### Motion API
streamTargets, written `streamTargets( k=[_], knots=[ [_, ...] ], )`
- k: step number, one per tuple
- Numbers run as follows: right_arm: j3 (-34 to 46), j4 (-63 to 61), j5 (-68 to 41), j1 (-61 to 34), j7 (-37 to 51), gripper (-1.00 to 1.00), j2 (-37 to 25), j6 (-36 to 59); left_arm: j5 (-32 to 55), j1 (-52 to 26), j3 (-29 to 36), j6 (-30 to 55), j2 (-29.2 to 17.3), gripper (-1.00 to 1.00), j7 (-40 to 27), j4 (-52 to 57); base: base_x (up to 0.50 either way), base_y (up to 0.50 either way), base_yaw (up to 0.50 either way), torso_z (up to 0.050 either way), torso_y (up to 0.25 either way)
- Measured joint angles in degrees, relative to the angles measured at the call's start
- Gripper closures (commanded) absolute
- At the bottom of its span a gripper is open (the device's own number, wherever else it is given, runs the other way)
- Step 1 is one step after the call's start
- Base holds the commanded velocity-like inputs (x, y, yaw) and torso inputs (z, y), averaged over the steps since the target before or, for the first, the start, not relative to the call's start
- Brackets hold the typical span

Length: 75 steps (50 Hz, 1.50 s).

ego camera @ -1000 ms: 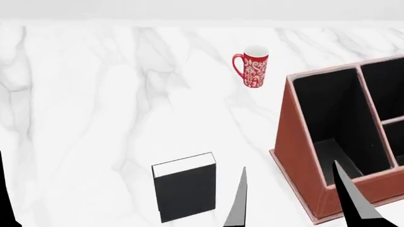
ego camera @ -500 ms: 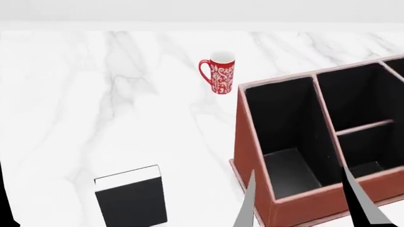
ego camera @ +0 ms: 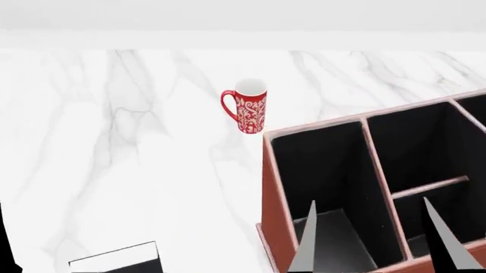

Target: Pick up the book and place it in the left compartment of the caddy.

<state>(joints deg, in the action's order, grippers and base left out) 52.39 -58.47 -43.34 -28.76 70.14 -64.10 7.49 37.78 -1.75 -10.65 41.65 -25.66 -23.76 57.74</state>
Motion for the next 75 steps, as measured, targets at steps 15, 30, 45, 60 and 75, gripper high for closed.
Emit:
streamTargets(
  k=[15, 30, 45, 60, 75],
  knots=[
    [-0.7, 1.8, -4.1, -0.5, 2.4, -1.00, 0.3, -1.3, 1.3, -0.5, -0.3, -0.6, -1.1, -1.00, -1.3, -0.6, 0.20, 0.00, 0.00, 0.000, 0.001],
    [-4.2, 6.0, -22.9, -14.4, -4.1, -1.00, 1.2, 3.3, 4.7, -3.2, -3.4, 0.1, -2.7, -1.00, -3.1, -2.5, 0.00, 0.00, 0.00, 0.000, 0.000],
    [-5.9, 11.6, -35.0, -31.3, -14.4, -1.00, 3.8, 13.2, 7.8, -5.0, -6.5, 0.4, -4.0, -1.00, -4.2, -3.5, 0.00, 0.00, 0.00, 0.000, 0.000],
    [-5.8, 19.7, -43.7, -44.7, -23.6, -1.00, 8.5, 22.3, 9.7, -6.4, -8.6, 0.3, -5.4, -1.00, -4.7, -4.7, 0.00, 0.00, 0.00, 0.000, 0.000],
    [-4.4, 30.5, -52.0, -54.7, -34.1, -1.00, 14.7, 30.2, 11.0, -7.4, -10.4, 0.1, -6.6, -1.00, -4.9, -5.9, 0.00, 0.00, 0.00, 0.000, 0.000]
  ],
)
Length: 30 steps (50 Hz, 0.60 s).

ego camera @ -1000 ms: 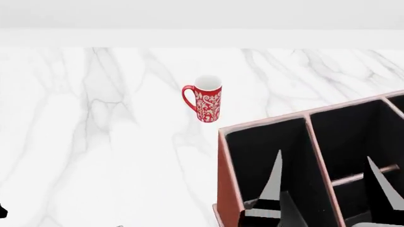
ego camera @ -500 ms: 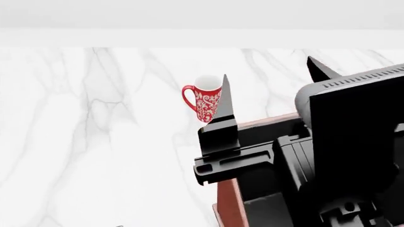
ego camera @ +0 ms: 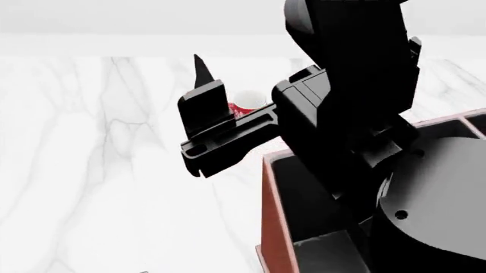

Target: Pick up the book and place it in the left compartment of the caddy.

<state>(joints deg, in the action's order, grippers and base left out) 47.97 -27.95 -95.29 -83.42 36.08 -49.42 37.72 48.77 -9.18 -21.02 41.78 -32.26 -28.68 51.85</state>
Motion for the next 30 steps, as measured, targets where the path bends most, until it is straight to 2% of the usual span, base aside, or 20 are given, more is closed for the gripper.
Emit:
streamTargets(
  k=[10, 30],
  knots=[
    [1.5, 5.9, -1.6, -4.1, -9.4, -1.00, 4.9, 3.8, 0.1, -0.4, -0.5, -0.4, -0.5, -1.00, 0.1, -0.8, 0.00, 0.00, 0.00, 0.000, 0.000],
    [7.1, 14.3, 2.1, -7.8, -27.7, -1.00, 14.7, 9.3, 0.2, -0.7, -2.5, -1.7, -2.0, -1.00, 0.9, -2.1, 0.00, 0.00, 0.00, 0.000, 0.000]
  ],
)
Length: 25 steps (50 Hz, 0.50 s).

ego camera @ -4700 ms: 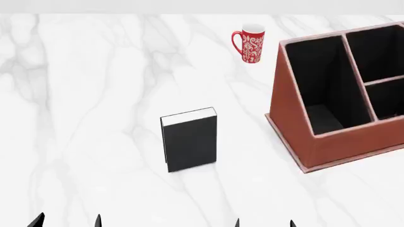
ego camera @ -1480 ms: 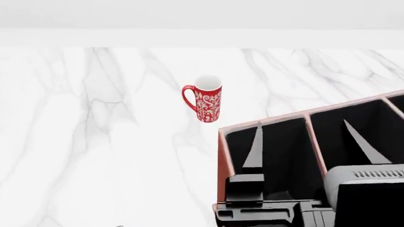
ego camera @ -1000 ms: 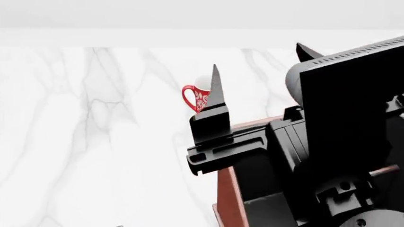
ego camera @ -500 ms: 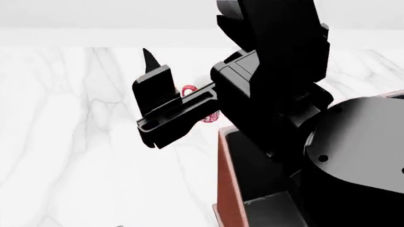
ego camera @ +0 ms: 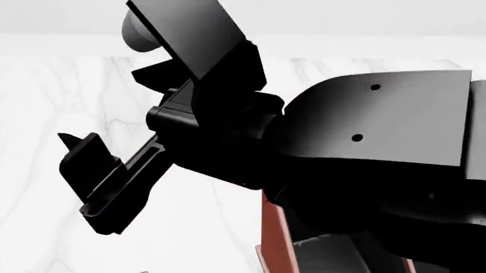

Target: Pick up the book and place it in the left compartment of the caddy.

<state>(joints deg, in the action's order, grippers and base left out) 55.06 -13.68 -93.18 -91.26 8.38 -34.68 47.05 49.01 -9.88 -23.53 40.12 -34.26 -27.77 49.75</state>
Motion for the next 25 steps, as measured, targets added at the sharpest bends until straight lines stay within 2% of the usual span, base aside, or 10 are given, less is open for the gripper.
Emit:
streamTargets(
  k=[13, 25],
  knots=[
    [3.6, 3.4, 2.6, -0.1, -7.9, -1.00, 4.1, 2.2, 0.3, -0.7, -1.0, -0.6, -0.9, -1.00, 0.7, -1.8, 0.00, 0.00, 0.00, 0.000, 0.000],
    [5.3, 3.8, 1.9, 0.0, -12.3, -1.00, 5.4, 4.0, -3.2, -2.1, 2.1, -2.1, -0.7, -1.00, 1.9, -5.7, 0.00, 0.00, 0.00, 0.000, 0.000]
  ],
)
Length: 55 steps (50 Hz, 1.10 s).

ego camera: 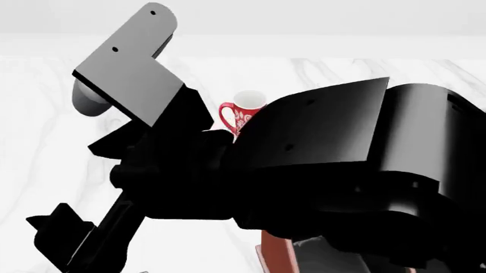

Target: Pick up the book and place it in the left compartment of the caddy.

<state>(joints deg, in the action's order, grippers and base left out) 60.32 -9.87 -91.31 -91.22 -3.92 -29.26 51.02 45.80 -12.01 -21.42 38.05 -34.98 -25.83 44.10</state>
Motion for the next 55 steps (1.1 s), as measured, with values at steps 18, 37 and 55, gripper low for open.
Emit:
streamTargets(
  k=[18, 37, 55],
  knots=[
    [1.6, -0.9, -0.9, 0.5, -2.0, -1.00, 0.6, 1.7, -1.5, -0.7, 1.5, -0.8, 0.0, -1.00, 0.5, -1.9, 0.00, 0.00, 0.00, 0.000, 0.000],
    [4.5, 0.7, 2.3, 3.1, -2.8, -1.00, 0.9, 2.0, -1.4, -0.5, 1.4, -1.1, -0.2, -1.00, 0.4, -1.7, 0.00, 0.00, 0.00, 0.000, 0.000],
    [7.3, 1.1, 8.0, 4.3, -3.6, -1.00, 0.1, 1.5, -1.3, -0.2, 1.4, -1.3, -0.4, -1.00, 0.3, -1.3, 0.00, 0.00, 0.00, 0.000, 0.000]
  ],
)
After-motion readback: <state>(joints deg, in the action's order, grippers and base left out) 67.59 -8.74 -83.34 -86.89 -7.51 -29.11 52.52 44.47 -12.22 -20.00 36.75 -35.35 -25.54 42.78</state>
